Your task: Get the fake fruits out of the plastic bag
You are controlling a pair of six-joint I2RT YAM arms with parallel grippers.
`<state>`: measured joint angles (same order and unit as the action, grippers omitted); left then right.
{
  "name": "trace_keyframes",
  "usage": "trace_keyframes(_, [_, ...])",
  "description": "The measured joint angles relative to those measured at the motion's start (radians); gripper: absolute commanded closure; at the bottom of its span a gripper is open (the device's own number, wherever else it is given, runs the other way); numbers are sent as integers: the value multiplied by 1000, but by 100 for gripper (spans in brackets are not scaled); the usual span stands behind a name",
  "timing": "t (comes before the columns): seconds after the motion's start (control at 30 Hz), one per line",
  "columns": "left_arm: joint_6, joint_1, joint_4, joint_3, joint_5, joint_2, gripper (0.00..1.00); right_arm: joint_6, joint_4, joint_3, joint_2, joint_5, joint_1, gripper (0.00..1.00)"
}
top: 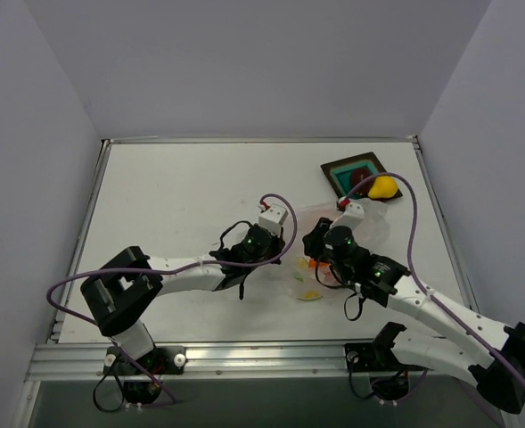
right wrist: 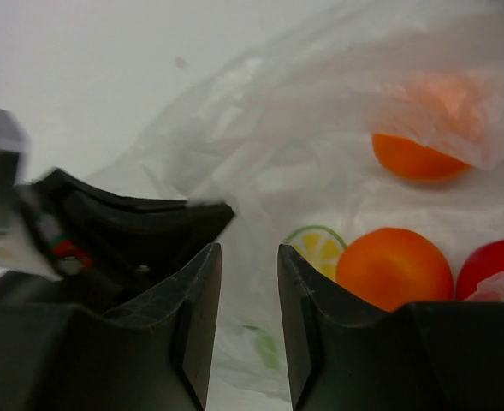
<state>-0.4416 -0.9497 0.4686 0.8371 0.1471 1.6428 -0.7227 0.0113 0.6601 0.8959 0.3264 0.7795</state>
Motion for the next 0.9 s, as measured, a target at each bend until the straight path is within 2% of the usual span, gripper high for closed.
trace_keyframes(0.1, [6,0,0,0,0,-7,98,-29,42,-27,103,50,32,58])
trace_keyframes(0.13, [8,0,0,0,0,-10,98,-40,61,-43,122,68,41,49])
trace_keyframes(0.23, [12,0,1,0,0,-17,97,-76,115,-77,137,125,54,33])
trace_keyframes(0.27, [12,0,0,0,0,-17,98,-87,126,-79,137,142,53,31])
trace_keyframes(0.63, [14,0,0,0,0,-17,98,-152,137,-79,303,240,50,19])
trace_keyframes(0.9, [14,-1,0,0,-1,-17,98,-162,112,-77,396,261,24,21])
